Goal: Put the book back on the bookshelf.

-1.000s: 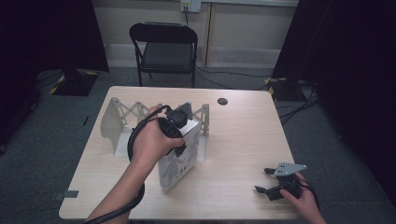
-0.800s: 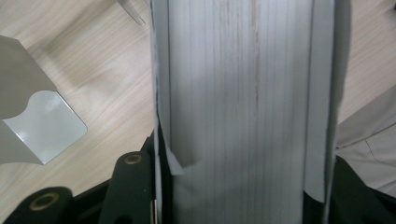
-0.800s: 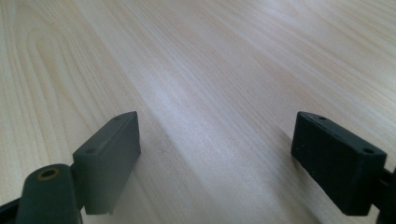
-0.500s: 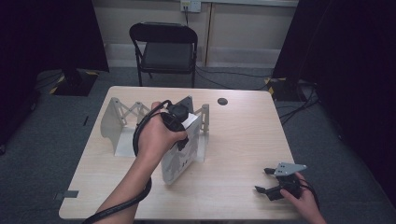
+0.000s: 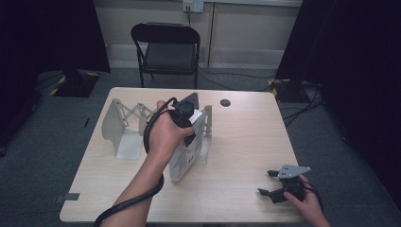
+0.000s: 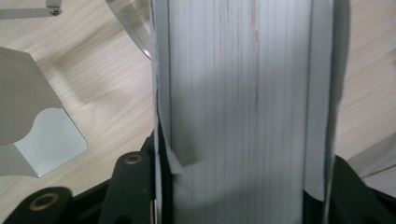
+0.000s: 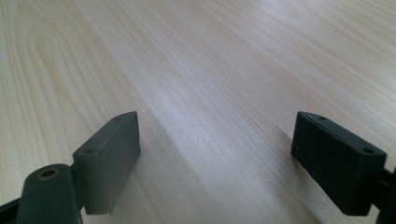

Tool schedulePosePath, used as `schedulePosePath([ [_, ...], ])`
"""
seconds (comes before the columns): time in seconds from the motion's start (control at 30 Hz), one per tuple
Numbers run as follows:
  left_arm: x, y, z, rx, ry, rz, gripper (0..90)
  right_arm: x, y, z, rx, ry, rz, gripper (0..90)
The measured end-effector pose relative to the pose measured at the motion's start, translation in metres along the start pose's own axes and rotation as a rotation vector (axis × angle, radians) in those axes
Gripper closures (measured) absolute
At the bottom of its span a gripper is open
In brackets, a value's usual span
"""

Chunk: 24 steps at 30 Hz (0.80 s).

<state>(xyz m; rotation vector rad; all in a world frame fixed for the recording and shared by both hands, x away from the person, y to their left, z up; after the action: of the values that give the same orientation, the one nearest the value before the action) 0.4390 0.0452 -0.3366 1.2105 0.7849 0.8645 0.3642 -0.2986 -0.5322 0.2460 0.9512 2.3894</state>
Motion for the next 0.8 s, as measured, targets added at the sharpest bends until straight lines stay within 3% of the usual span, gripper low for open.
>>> schedulePosePath([
  [0.67,0.005,-0.008,0.016,-0.036,0.058,0.018,52.9,0.0,0.0,0.0,0.0,0.0,0.0,15.0],
  [0.7,0.007,-0.008,0.017,-0.038,0.042,0.022,53.0,0.0,0.0,0.0,0.001,-0.001,0.0,15.0],
  [0.77,0.006,-0.008,0.018,-0.039,0.07,0.019,53.0,0.0,0.0,0.0,0.0,0.001,0.0,15.0],
  [0.8,0.007,-0.008,0.019,-0.04,0.059,0.026,53.0,0.0,0.0,0.0,0.0,0.001,0.0,15.0],
])
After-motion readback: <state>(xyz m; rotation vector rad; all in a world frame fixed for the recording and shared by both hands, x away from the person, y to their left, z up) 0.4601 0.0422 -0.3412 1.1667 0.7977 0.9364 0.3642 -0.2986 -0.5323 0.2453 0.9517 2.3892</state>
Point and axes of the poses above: each handheld gripper's, and its own axes: y roughly backward along the jaws, z roughly out of its top, x roughly to its left, the point moved 5 cm from there along -y, roughly forward along the jaws, and after that the axes turned 3 degrees about y, right-handed, at the moved point
